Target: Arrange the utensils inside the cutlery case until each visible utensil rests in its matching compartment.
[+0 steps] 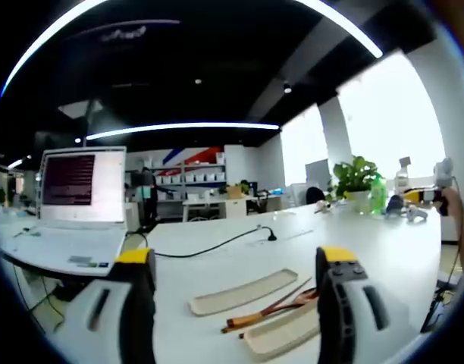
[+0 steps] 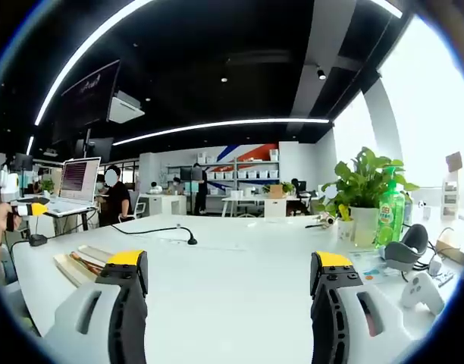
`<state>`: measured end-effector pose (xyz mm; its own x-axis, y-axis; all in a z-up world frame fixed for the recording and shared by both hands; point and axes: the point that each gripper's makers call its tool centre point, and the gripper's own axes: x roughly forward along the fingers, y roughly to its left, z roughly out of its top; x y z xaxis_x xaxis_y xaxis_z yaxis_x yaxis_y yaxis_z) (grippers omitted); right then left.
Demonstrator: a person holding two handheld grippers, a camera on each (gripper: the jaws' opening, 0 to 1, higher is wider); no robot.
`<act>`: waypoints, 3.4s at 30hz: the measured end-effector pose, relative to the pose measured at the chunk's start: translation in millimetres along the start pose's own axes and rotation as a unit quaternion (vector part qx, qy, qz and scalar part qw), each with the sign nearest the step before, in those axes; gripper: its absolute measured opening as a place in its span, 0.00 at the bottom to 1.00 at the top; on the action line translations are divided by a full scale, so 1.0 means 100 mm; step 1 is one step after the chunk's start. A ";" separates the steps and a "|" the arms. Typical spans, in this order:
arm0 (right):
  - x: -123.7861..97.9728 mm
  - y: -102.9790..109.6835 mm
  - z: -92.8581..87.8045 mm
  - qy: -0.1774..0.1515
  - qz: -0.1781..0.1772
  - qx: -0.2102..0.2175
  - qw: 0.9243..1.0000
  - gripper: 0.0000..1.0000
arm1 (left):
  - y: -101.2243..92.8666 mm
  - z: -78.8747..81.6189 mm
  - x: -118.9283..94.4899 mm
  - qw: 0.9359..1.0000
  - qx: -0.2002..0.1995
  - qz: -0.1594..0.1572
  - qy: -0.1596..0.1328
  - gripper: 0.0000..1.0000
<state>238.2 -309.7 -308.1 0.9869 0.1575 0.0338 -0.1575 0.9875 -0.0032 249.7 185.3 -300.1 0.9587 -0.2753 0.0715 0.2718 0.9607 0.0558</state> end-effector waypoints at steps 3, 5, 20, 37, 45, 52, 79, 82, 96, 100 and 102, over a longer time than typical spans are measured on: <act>0.00 0.01 0.01 -0.002 0.001 0.001 1.000 0.92 | 0.00 0.00 0.00 1.000 0.000 -0.001 0.000 0.92; -0.01 0.01 0.04 -0.003 0.001 -0.002 1.000 0.92 | 0.00 0.00 0.01 1.000 0.000 -0.001 0.001 0.92; -0.02 0.14 0.13 -0.023 0.021 0.004 1.000 0.94 | -0.04 -0.01 0.03 1.000 0.002 -0.013 0.002 0.86; 0.15 0.94 0.19 -0.032 0.127 -0.006 0.991 0.91 | -0.12 -0.01 0.04 0.999 -0.017 -0.044 -0.001 0.82; 0.30 1.67 0.36 -0.010 0.241 -0.062 0.969 0.83 | -0.04 0.01 0.02 0.999 -0.030 -0.044 -0.007 0.81; 0.42 1.99 0.50 0.020 0.283 -0.122 0.951 0.82 | -0.08 -0.02 0.02 0.998 -0.031 -0.050 -0.001 0.80; 0.95 2.34 0.22 0.131 0.343 -0.273 0.889 0.74 | -0.20 -0.07 0.04 0.997 -0.033 -0.066 0.009 0.77; 1.02 2.41 0.21 0.136 0.362 -0.302 0.871 0.71 | -0.23 -0.06 0.05 0.997 -0.030 -0.070 0.009 0.76; 1.32 2.73 -0.16 0.232 0.454 -0.366 0.779 0.49 | -0.26 -0.07 0.08 0.996 -0.038 -0.076 0.012 0.74; 1.33 2.87 -0.34 0.261 0.480 -0.395 0.739 0.46 | -0.24 -0.07 0.09 0.996 -0.041 -0.073 0.011 0.74; 1.34 2.93 -0.43 0.269 0.486 -0.406 0.725 0.42 | -0.24 -0.07 0.09 0.996 -0.040 -0.074 0.012 0.74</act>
<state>326.0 1.1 -347.1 0.3269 0.5424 -0.7739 -0.9320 0.0495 -0.3590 252.1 159.8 -308.1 0.9093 -0.4138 0.0454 0.4148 0.9098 -0.0154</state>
